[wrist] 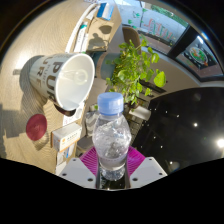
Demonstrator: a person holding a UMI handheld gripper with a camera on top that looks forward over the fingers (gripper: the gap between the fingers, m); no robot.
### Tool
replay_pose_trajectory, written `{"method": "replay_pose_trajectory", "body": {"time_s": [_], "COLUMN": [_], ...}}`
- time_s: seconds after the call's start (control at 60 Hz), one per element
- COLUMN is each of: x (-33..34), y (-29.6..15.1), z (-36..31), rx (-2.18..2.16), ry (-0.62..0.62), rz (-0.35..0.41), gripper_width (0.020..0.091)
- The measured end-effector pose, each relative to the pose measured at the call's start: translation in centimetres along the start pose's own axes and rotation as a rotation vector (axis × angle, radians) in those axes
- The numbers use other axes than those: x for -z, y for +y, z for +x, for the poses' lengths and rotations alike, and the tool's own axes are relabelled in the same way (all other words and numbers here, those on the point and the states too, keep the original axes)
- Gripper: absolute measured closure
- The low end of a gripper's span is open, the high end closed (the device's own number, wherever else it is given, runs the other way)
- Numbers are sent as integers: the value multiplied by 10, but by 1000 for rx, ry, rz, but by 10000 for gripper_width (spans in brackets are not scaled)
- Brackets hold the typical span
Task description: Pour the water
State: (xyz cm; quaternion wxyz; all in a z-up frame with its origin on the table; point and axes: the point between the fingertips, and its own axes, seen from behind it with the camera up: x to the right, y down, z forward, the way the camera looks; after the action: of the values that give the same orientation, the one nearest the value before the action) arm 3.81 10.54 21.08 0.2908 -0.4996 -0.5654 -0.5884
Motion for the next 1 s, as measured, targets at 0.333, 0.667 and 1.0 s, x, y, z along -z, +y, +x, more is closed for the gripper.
{"method": "replay_pose_trajectory", "body": {"time_s": [0.333, 0.667, 1.0], "x": [5, 20, 17], "y": [-4, 25, 16], "z": [-12, 5, -29], "rx": [67, -644, -1580], "ry": [-32, -219, -518], "rz": [-1, 9, 133], "gripper_width": [777, 772, 773]}}
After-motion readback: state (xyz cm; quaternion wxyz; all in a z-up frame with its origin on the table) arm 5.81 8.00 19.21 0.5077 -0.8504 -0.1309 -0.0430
